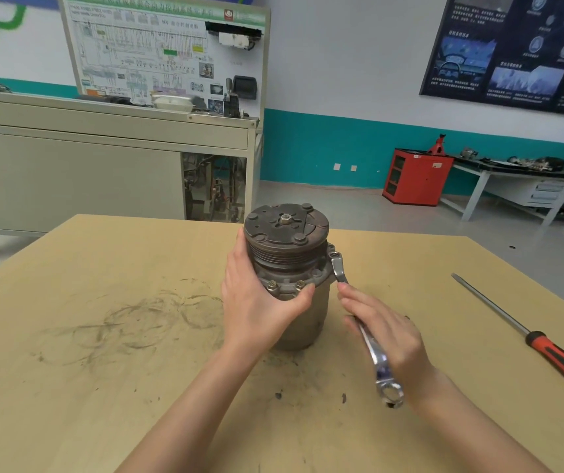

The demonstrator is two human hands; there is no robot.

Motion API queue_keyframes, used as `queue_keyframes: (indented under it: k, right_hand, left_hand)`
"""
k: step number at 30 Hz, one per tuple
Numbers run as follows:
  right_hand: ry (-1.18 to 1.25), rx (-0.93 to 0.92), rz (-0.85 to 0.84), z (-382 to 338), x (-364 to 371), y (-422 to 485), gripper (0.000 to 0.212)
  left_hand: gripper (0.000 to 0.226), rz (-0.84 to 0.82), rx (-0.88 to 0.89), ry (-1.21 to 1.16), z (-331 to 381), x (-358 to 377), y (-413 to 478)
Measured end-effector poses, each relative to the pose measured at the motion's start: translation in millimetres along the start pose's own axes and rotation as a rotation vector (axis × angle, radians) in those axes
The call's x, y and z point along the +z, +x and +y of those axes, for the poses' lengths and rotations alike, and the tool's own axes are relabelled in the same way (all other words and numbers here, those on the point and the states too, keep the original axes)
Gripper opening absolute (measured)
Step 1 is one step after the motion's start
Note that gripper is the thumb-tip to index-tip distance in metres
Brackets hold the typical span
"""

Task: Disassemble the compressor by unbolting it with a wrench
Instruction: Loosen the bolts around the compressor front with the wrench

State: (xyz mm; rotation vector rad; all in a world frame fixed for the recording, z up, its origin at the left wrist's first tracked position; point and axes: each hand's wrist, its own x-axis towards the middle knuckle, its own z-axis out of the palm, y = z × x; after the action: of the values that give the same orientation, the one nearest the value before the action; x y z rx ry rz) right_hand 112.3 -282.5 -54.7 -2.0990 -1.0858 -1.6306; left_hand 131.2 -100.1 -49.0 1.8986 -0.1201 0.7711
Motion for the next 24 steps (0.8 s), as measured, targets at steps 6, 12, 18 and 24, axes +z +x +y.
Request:
queue_keyframes:
  k: [6, 12, 18, 24]
  right_hand:
    - [1.089, 0.98, 0.275, 5.7, 2.5, -4.9, 0.031]
    - [1.671, 1.446, 0.094, 81.1, 28.7, 25.6, 0.024]
    - [1.836, 1.491, -0.18, 103.9, 66.5, 41.3, 0.013]
    - [1.612, 1.336, 0.011, 105.1, 27.1, 54.6, 0.021]
  left_hand:
    - [0.117, -0.042, -0.014, -0.062, -5.4, -5.9, 3.6]
    - [0.116, -0.051, -0.012, -0.049, -6.1, -4.6, 2.4]
    - [0.116, -0.05, -0.004, -0.045, -6.5, -4.8, 2.2]
    - [0.115, -0.056, -0.009, -0.046, -7.6, -5.4, 2.2]
